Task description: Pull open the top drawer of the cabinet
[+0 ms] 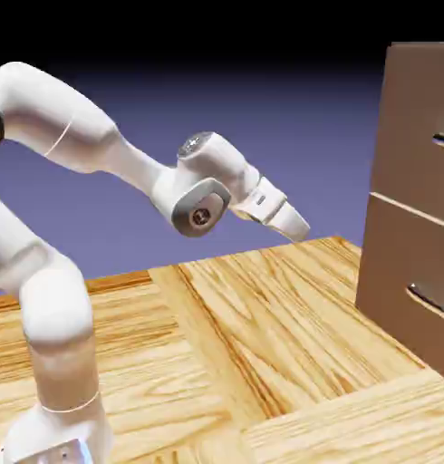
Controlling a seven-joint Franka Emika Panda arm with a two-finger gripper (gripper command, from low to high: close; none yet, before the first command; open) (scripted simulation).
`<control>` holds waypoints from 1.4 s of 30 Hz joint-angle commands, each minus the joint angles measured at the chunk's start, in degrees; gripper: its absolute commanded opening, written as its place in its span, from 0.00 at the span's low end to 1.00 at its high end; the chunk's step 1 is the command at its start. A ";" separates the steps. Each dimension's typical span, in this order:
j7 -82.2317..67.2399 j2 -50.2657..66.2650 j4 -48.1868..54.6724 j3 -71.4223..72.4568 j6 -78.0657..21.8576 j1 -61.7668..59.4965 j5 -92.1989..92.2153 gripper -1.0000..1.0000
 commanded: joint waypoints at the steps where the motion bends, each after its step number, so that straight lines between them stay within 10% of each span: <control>1: 0.56 -0.99 0.90 1.00 -0.77 -2.02 2.50 0.50; 42: 23.37 -41.48 37.80 42.01 -32.23 -84.53 104.66 0.50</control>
